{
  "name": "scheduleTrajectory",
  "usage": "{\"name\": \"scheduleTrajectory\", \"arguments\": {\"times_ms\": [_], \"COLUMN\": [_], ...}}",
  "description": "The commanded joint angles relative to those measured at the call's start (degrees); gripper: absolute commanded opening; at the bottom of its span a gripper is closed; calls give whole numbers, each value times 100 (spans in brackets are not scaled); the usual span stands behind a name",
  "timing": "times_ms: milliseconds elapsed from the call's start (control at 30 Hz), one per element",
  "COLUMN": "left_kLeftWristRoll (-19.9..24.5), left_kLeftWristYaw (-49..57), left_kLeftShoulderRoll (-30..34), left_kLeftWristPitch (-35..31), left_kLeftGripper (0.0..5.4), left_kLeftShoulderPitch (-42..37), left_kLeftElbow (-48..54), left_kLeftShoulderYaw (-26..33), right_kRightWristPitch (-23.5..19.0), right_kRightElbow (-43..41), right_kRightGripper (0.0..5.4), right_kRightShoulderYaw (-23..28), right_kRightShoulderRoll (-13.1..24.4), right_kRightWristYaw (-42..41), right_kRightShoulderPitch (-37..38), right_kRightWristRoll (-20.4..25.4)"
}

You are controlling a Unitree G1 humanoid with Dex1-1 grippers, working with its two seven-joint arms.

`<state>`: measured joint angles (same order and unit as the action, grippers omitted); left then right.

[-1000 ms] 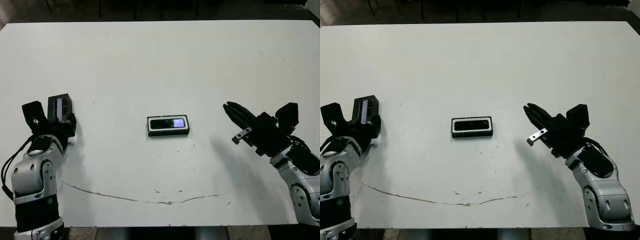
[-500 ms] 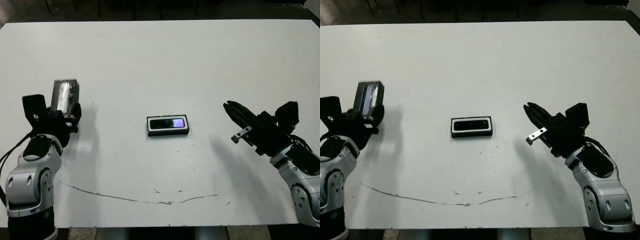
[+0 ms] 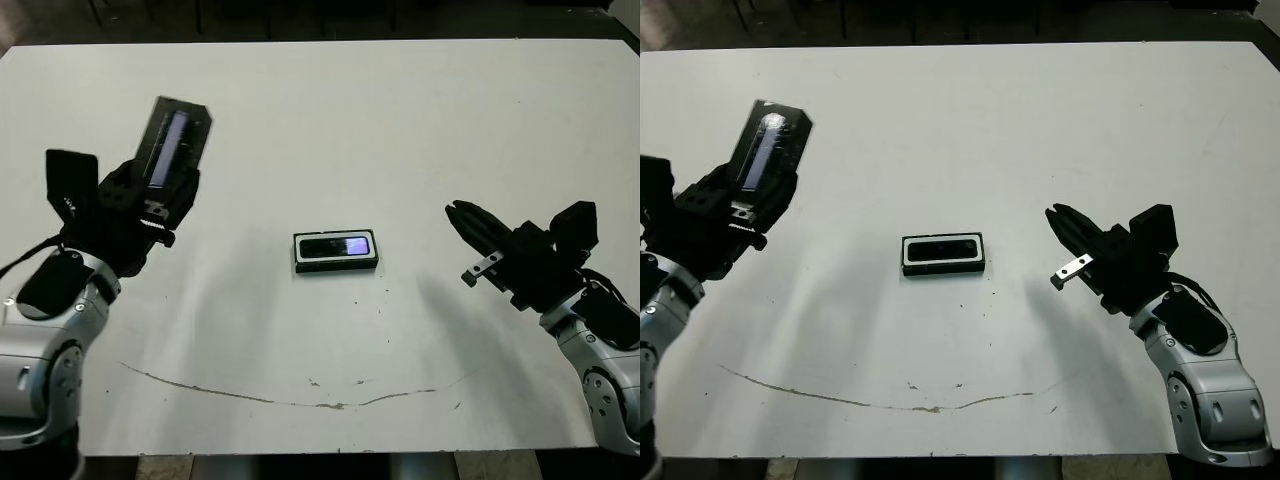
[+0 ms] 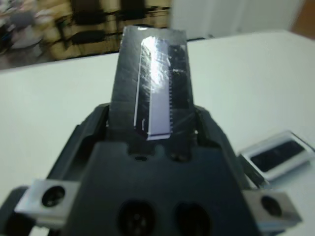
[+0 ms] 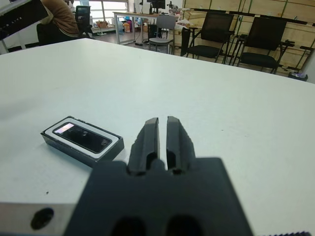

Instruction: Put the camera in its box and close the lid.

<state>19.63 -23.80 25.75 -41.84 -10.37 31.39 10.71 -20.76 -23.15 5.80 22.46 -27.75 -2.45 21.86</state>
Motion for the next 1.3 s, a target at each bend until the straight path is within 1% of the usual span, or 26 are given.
{"name": "scheduleTrajectory", "arguments": {"times_ms": [33,133,267,333,367,433,500,600,733,800,867,1000,1067,1167,1300], "left_kLeftWristRoll": [178,178,120,117,87,12,-47,-95,-89,-109,-113,-155,-223,-244,-245], "left_kLeftWristYaw": [-712,-1269,-1991,-2335,-2468,-2677,-2890,-3122,-3455,-3583,-3715,-3892,-3923,-3949,-3963], "left_kLeftShoulderRoll": [514,866,1182,1269,1291,1303,1271,1140,997,927,842,654,596,496,356], "left_kLeftWristPitch": [65,220,499,552,604,685,777,971,877,831,848,1025,1122,1161,1183], "left_kLeftGripper": [288,288,288,288,288,288,288,288,288,288,288,288,288,288,288], "left_kLeftShoulderPitch": [-226,-506,-964,-1215,-1320,-1509,-1686,-1879,-2181,-2310,-2412,-2478,-2480,-2457,-2441], "left_kLeftElbow": [-456,-854,-1467,-1761,-1890,-2142,-2421,-2839,-3312,-3513,-3727,-4143,-4277,-4406,-4543], "left_kLeftShoulderYaw": [-209,-459,-902,-1142,-1252,-1456,-1639,-1846,-2132,-2256,-2350,-2423,-2466,-2455,-2449], "right_kRightWristPitch": [-105,-156,-419,-464,-454,-578,-682,-615,-625,-726,-740,-823,-754,-850,-858], "right_kRightElbow": [47,30,-73,-78,-91,-167,-213,-179,-212,-284,-299,-372,-333,-391,-425], "right_kRightGripper": [0,0,0,0,0,0,0,0,0,0,0,0,0,0,0], "right_kRightShoulderYaw": [47,65,113,146,138,156,196,224,240,243,252,275,300,317,326], "right_kRightShoulderRoll": [69,75,84,103,144,198,219,231,229,242,239,247,242,261,278], "right_kRightWristYaw": [15,43,164,173,189,254,276,206,196,244,238,273,219,261,250], "right_kRightShoulderPitch": [65,37,-13,-37,-46,-60,-65,-45,-27,-23,-22,-9,3,14,32], "right_kRightWristRoll": [4,16,77,79,3,-40,4,39,52,52,64,70,88,93,109]}}
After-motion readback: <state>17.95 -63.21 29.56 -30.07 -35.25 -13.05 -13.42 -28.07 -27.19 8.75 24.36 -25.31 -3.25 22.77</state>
